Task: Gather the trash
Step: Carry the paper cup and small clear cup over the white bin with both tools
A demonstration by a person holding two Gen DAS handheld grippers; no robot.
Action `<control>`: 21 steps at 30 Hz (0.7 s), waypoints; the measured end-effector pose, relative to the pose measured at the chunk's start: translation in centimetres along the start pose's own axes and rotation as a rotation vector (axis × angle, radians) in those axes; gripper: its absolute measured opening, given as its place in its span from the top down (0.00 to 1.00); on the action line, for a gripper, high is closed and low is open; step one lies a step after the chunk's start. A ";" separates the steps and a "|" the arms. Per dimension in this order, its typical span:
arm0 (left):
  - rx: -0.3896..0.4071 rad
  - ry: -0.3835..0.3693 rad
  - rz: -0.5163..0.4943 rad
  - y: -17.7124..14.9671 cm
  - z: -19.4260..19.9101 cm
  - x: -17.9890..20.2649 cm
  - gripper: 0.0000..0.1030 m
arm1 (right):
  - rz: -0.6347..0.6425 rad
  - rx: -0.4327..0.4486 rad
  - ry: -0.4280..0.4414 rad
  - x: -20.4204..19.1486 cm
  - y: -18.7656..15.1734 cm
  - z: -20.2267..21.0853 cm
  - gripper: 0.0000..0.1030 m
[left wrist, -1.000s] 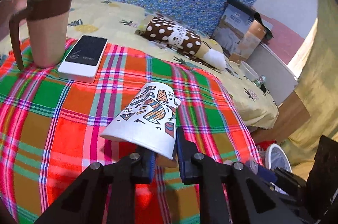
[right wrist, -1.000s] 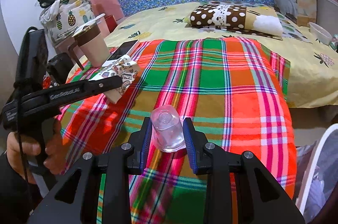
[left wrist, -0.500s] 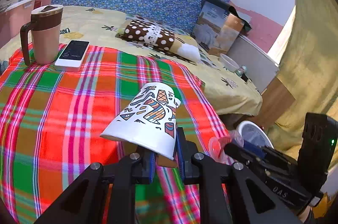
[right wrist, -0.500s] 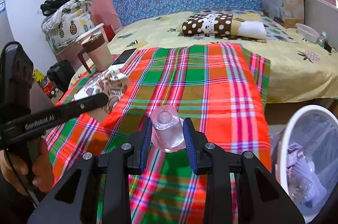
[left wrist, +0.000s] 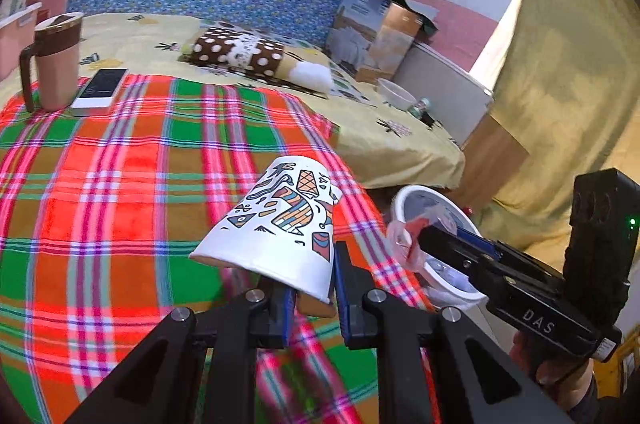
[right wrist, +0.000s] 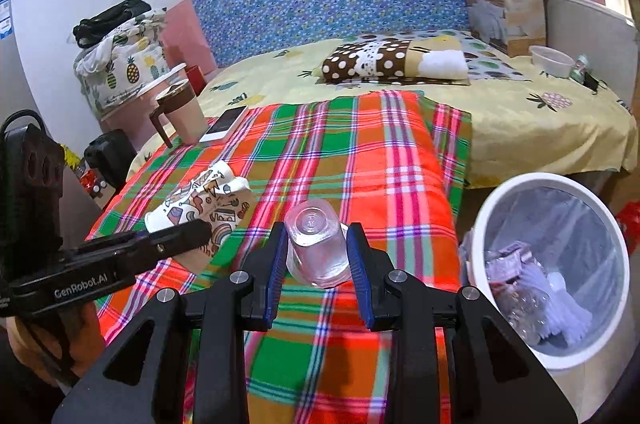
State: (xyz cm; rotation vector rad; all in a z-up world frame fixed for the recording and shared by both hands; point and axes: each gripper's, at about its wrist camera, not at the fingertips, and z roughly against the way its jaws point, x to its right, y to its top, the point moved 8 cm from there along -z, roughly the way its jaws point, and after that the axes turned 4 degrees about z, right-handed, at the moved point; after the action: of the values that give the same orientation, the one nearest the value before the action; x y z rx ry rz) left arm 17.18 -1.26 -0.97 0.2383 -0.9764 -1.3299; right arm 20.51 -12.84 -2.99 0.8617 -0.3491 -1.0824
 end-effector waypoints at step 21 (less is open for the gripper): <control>-0.078 -0.076 -0.117 -1.5 -4.5 7.6 0.83 | -0.092 0.051 -0.113 6.1 -1.5 3.6 0.68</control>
State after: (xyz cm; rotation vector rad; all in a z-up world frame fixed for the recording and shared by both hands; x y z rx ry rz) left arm 18.79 -10.04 -1.18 0.1886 -0.9843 -1.4896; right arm 20.14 -20.05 -2.75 0.8708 -0.4366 -1.2153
